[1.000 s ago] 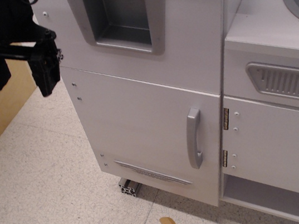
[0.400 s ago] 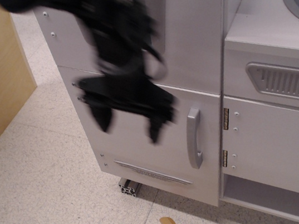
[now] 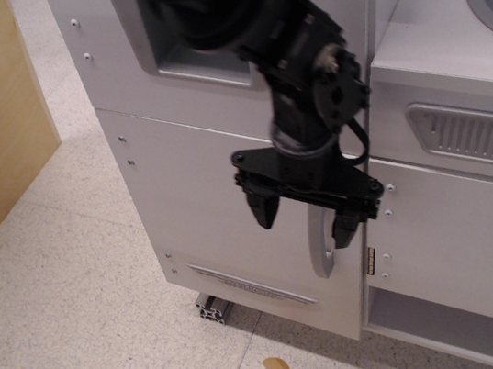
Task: Open low fridge
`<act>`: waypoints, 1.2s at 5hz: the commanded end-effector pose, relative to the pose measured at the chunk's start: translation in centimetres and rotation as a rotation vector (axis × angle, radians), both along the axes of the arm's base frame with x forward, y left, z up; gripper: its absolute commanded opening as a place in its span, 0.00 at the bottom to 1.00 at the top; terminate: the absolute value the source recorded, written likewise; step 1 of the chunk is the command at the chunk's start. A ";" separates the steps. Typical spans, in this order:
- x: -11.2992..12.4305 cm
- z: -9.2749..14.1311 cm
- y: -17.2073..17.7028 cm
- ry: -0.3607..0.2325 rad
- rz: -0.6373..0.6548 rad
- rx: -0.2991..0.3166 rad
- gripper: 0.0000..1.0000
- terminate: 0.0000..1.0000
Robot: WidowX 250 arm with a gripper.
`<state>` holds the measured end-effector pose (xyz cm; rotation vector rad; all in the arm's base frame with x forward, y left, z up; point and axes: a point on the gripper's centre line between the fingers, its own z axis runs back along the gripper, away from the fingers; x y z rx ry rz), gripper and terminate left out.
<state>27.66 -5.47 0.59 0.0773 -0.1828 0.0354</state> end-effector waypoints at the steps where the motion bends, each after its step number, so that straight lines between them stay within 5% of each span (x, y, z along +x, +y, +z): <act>1: 3.4 -1.1 -0.9 -0.109 -0.035 -0.028 1.00 0.00; 5: 5.0 -2.6 1.3 -0.152 0.058 0.025 1.00 0.00; 6: 5.0 -2.6 1.4 -0.151 0.059 0.013 0.00 0.00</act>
